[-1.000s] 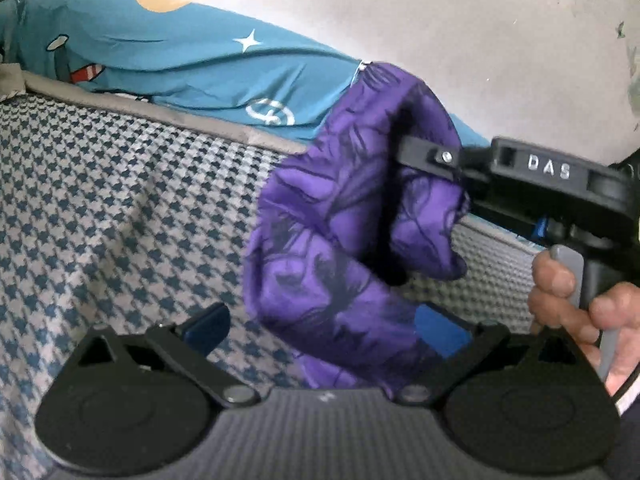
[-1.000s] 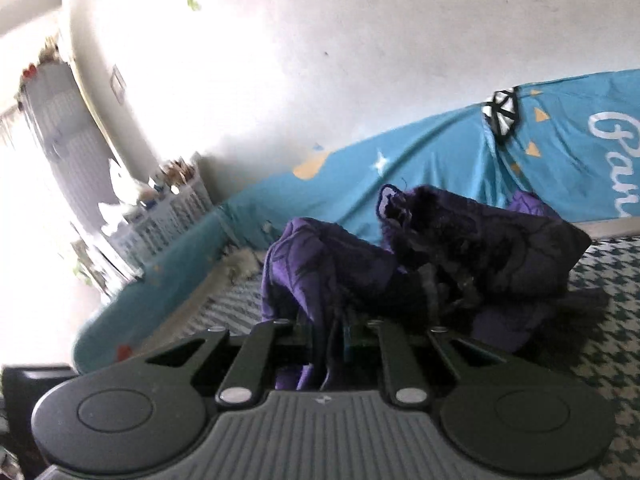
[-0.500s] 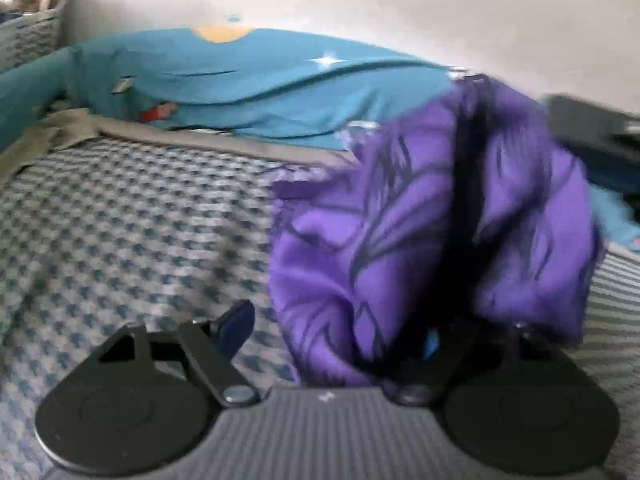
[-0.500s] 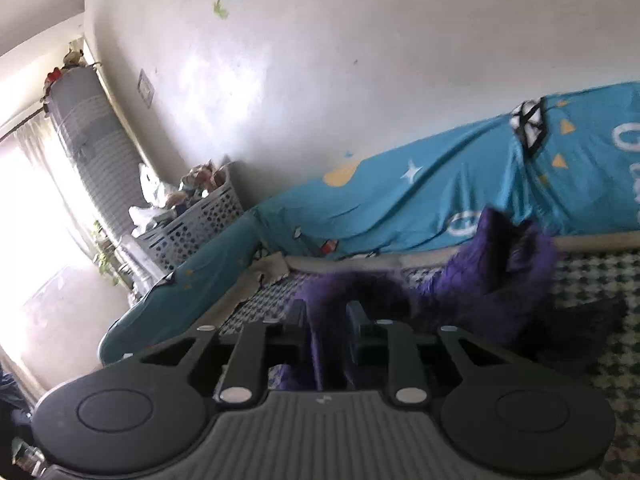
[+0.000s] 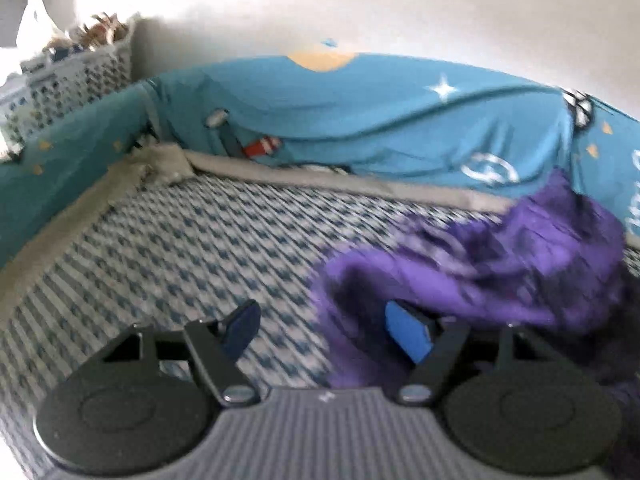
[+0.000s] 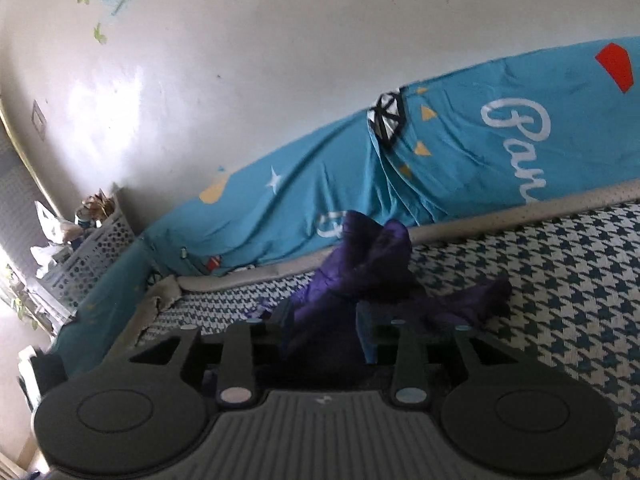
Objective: Fold clothes
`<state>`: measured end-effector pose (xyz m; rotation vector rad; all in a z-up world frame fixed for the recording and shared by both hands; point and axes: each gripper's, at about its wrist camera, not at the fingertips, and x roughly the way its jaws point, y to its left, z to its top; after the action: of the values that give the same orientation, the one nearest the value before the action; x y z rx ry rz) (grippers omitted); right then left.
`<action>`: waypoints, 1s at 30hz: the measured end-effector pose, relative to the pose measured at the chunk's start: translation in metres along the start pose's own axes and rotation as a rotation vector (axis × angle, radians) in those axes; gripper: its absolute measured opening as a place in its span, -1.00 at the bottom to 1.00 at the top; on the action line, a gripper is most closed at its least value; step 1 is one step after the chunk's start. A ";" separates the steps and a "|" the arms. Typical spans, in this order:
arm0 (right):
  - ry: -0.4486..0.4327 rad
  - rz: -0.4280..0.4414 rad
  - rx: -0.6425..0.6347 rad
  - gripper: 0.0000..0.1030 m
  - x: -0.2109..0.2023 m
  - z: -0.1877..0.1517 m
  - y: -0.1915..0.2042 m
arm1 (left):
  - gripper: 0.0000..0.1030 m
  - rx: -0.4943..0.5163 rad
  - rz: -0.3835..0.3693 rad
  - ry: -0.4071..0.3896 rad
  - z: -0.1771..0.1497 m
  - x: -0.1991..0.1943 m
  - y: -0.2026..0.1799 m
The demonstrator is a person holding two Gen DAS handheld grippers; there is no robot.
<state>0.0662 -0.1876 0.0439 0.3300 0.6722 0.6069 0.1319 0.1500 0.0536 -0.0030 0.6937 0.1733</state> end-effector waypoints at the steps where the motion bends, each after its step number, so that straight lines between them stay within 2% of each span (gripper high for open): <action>1: 0.006 -0.004 -0.015 -0.25 0.003 -0.001 0.002 | 0.43 -0.006 0.005 -0.006 0.004 0.001 0.005; 6: 0.067 0.010 -0.071 -0.11 0.020 -0.014 0.009 | 0.60 -0.064 -0.028 0.008 0.012 0.003 0.024; 8: 0.083 0.021 -0.082 -0.04 0.025 -0.019 0.011 | 0.61 -0.092 -0.062 0.027 0.011 0.004 0.027; 10: 0.087 0.030 -0.078 0.02 0.028 -0.021 0.011 | 0.64 -0.116 -0.102 0.042 0.008 0.003 0.029; 14: 0.078 0.015 -0.080 0.05 0.033 -0.020 0.011 | 0.75 -0.166 -0.156 0.015 0.007 -0.007 0.034; 17: 0.062 -0.085 -0.086 0.15 0.039 -0.019 0.006 | 0.84 -0.175 -0.197 -0.026 0.007 -0.017 0.035; 19: 0.060 -0.184 -0.080 0.16 0.043 -0.020 -0.001 | 0.88 -0.153 -0.211 -0.046 0.006 -0.024 0.032; 22: 0.078 -0.311 -0.080 0.20 0.049 -0.025 -0.011 | 0.89 -0.128 -0.234 -0.045 0.004 -0.026 0.026; 23: 0.090 -0.323 -0.059 0.24 0.051 -0.026 -0.015 | 0.89 -0.123 -0.240 -0.040 0.003 -0.025 0.025; 26: 0.127 -0.302 0.040 0.25 0.055 -0.029 -0.031 | 0.89 -0.119 -0.255 -0.025 0.001 -0.023 0.021; 30: 0.111 -0.224 0.145 0.25 0.058 -0.029 -0.044 | 0.89 -0.105 -0.260 -0.012 -0.002 -0.020 0.015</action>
<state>0.1010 -0.1827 -0.0262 0.3513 0.8499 0.3654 0.1132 0.1617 0.0651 -0.1920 0.6653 -0.0402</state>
